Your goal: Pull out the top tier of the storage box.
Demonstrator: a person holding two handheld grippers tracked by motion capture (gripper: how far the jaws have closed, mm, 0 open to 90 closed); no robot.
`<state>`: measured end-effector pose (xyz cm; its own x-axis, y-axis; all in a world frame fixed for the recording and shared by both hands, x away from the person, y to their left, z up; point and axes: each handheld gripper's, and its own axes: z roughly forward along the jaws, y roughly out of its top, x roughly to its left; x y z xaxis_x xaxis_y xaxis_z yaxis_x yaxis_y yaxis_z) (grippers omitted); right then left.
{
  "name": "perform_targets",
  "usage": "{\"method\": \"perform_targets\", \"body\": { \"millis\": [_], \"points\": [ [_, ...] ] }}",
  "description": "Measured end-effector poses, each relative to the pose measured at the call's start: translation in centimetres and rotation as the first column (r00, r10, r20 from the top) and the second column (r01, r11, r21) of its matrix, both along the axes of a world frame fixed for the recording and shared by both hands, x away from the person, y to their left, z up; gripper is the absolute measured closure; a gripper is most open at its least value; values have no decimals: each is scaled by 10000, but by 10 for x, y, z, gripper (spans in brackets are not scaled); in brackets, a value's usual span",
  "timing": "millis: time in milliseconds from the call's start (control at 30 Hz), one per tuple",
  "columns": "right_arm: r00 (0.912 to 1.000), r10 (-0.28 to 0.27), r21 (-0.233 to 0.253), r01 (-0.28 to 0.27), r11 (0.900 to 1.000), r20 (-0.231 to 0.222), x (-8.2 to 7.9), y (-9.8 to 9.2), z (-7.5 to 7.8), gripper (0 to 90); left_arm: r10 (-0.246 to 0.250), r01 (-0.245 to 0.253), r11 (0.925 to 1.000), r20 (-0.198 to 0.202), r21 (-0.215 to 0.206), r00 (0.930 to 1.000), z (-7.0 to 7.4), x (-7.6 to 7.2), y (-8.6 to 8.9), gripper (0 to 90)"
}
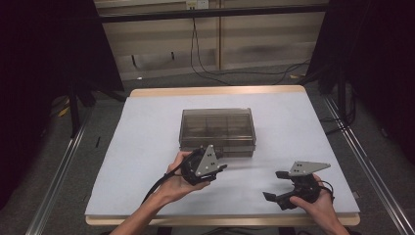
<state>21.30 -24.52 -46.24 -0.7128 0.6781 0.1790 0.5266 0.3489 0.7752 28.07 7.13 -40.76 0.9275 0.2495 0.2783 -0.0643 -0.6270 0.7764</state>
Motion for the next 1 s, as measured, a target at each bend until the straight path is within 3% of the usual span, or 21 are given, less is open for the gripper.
{"method": "perform_targets", "body": {
  "millis": [67,100,133,167,267,567,900,967,1000],
  "points": [
    [10000,-4,4,4,10000,-3,0,0,0,103,-142,122,9991,-471,-414,9988,3,3,3,660],
    [10000,0,2,0,10000,-7,0,0,0,103,-142,122,9991,-471,-414,9988,3,3,3,660],
    [10000,0,2,0,10000,-7,0,0,0,103,-274,233,9981,-719,-566,9970,5,5,5,660],
    [10000,23,-19,-23,10000,0,0,0,0,102,-533,379,9929,-1369,-1127,9891,8,9,9,678],
    [10000,38,0,-38,10000,-17,0,0,0,103,-591,357,9900,-1721,-1362,9833,12,17,13,713],
    [10000,34,13,-34,10000,-2,1,0,0,103,-323,174,9960,-1702,-878,9849,24,33,14,684],
    [10000,33,41,-33,10000,-19,0,0,0,102,-98,-21,9979,-1819,-654,9833,24,48,13,600],
    [10000,52,56,-52,10000,-10,1,0,0,101,-96,100,9999,-1866,9,9824,25,52,10,598],
    [10000,56,43,-56,10000,-2,1,0,0,101,-96,100,9999,-1866,9,9824,25,52,10,596]
  ]
}}
